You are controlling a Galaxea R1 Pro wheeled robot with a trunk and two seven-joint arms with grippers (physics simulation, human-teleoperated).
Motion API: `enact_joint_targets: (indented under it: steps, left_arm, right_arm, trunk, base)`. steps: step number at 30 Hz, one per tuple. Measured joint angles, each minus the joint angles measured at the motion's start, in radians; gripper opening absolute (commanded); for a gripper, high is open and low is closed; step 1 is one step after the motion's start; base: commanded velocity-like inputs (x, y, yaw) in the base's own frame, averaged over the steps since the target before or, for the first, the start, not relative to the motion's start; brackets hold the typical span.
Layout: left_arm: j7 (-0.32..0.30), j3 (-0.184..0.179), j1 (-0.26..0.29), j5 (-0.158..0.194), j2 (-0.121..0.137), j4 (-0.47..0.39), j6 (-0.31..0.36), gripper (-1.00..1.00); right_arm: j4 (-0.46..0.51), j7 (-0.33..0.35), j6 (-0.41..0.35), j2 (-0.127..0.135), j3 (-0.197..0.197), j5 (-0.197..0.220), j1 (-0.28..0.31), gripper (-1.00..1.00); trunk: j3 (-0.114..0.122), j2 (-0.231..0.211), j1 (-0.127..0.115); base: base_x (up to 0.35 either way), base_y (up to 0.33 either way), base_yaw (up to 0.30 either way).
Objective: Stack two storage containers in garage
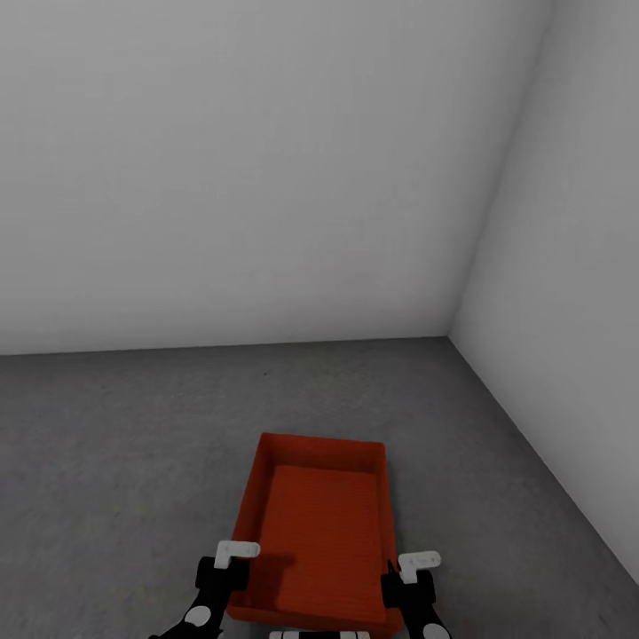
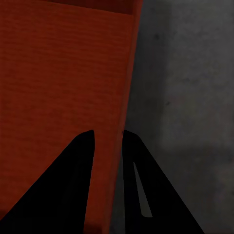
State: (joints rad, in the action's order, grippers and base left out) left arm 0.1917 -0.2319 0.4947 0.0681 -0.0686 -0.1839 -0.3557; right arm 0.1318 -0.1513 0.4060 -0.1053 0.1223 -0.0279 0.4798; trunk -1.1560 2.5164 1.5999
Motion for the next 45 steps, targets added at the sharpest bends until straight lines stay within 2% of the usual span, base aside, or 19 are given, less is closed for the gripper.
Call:
enact_joint_targets:
  steps: [2,3,4,5,6,26,27,28,29,30,31,45]
  left_arm:
    - [0.0,0.0,0.0,0.0,0.0,0.0,0.001,-1.0]
    - [0.0,0.0,0.0,0.0,0.0,0.0,0.0,1.0]
    - [0.006,0.042,0.0,0.051,-0.008,0.002,0.027,1.0]
    - [0.007,0.045,0.0,0.054,-0.008,0.002,0.028,1.0]
    - [0.007,0.045,0.0,0.055,-0.008,0.002,0.028,1.0]
    - [0.007,0.047,0.0,0.057,-0.008,0.002,0.028,1.0]
    - [0.007,0.046,0.0,0.057,-0.008,0.002,0.028,1.0]
    - [0.007,0.046,0.0,0.056,-0.008,0.002,0.028,1.0]
    - [0.007,0.046,0.0,0.057,-0.008,0.002,0.028,1.0]
    - [0.007,0.046,0.0,0.057,-0.008,0.002,0.028,1.0]
    - [0.007,0.046,0.0,0.056,-0.008,0.002,0.028,1.0]
    - [0.007,0.046,0.0,0.057,-0.008,0.002,0.028,1.0]
  right_arm:
    - [0.0,0.0,0.0,0.0,0.0,0.0,0.0,-1.0]
    - [0.0,0.0,0.0,0.0,0.0,0.0,0.0,-1.0]
    - [0.021,-0.004,0.0,0.0,0.01,-0.007,-0.015,-1.0]
    - [0.024,-0.004,0.0,0.0,0.003,-0.007,-0.016,-1.0]
    - [0.024,-0.004,0.0,0.0,-0.01,-0.007,-0.016,-1.0]
    - [0.022,-0.004,0.002,0.0,-0.008,-0.006,-0.016,-1.0]
    - [0.023,-0.003,0.002,0.0,-0.008,-0.006,-0.016,1.0]
    - [-0.001,0.012,-0.003,-0.001,-0.017,-0.018,-0.017,1.0]
    - [-0.002,0.013,-0.003,-0.001,-0.018,-0.018,-0.017,1.0]
    - [-0.001,0.013,-0.004,-0.001,-0.019,-0.022,-0.017,1.0]
    - [-0.002,0.013,-0.003,-0.001,-0.018,-0.018,-0.017,1.0]
    - [-0.002,0.013,-0.003,-0.001,-0.019,-0.018,-0.017,1.0]
  trunk:
    - [0.0,0.0,0.0]
    - [0.0,0.0,0.0]
    - [0.0,0.0,0.0]
    - [0.0,0.0,0.0]
    - [0.0,0.0,0.0]
    - [0.0,0.0,0.0]
    - [0.0,0.0,0.0]
    - [0.0,0.0,0.009]
    - [0.0,0.0,0.031]
    - [0.0,-0.001,0.038]
    - [0.0,0.0,0.032]
    - [0.0,0.0,0.032]
  base:
    - [0.0,0.0,0.0]
    - [0.0,0.0,0.0]
    - [0.0,0.0,0.0]
    - [0.0,0.0,0.0]
    - [0.0,0.0,0.0]
    - [0.0,0.0,0.0]
    - [0.0,0.0,0.0]
    - [0.0,0.0,0.0]
    - [0.0,0.0,0.0]
    - [0.0,0.0,0.0]
    - [0.0,0.0,0.0]
    - [0.0,0.0,0.0]
